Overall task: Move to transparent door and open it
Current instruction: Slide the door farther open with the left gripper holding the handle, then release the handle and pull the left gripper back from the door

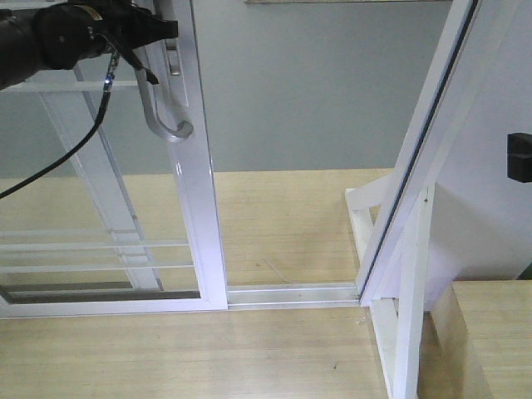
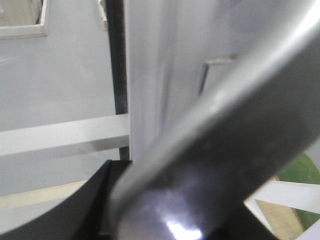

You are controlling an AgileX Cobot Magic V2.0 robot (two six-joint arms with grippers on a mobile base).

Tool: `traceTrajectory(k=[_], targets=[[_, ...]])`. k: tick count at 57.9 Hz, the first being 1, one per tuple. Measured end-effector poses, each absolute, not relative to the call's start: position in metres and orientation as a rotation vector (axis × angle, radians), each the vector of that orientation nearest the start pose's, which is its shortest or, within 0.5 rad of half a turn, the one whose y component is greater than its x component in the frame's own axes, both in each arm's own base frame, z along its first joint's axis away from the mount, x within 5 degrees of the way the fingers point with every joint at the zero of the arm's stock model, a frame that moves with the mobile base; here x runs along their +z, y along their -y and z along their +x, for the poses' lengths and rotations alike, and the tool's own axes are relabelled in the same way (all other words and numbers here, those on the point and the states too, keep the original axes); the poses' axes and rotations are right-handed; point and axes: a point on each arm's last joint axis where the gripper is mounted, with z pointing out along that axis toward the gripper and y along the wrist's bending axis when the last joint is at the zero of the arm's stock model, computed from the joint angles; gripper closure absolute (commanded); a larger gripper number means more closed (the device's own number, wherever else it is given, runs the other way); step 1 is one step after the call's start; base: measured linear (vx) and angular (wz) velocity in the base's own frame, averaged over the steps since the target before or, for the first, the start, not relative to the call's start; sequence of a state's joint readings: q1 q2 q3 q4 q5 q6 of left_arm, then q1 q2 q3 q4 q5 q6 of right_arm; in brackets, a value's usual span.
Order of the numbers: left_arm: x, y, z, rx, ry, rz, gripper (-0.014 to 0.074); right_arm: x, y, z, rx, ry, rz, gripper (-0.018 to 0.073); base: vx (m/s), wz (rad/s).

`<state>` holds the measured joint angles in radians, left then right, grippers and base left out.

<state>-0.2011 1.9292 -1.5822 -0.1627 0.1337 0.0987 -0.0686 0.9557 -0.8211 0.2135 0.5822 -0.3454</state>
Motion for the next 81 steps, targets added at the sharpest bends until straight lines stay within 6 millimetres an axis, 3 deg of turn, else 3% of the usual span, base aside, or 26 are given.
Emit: traceTrajectory(k=[35, 48, 63, 81], targets=[[0.308, 0.025, 0.453, -0.057, -2.038, 0.071, 0.0268, 0.334, 0.003, 0.194, -0.002, -2.178, -0.17, 0.0144, 0.0, 0.0], [0.322, 0.003, 0.446, 0.028, -2.026, 0.078, 0.0268, 0.334, 0.003, 0.194, -0.002, -2.178, -0.17, 0.0144, 0.0, 0.0], [0.33, -0.015, 0.437, 0.092, -2.056, 0.075, 0.0268, 0.333, 0.002, 0.194, -0.001, -2.179, -0.17, 0.0144, 0.0, 0.0], [0.345, -0.02, 0.414, 0.132, -2.099, 0.088, 0.0268, 0.334, 0.002, 0.194, -0.001, -2.178, -0.17, 0.0144, 0.0, 0.0]])
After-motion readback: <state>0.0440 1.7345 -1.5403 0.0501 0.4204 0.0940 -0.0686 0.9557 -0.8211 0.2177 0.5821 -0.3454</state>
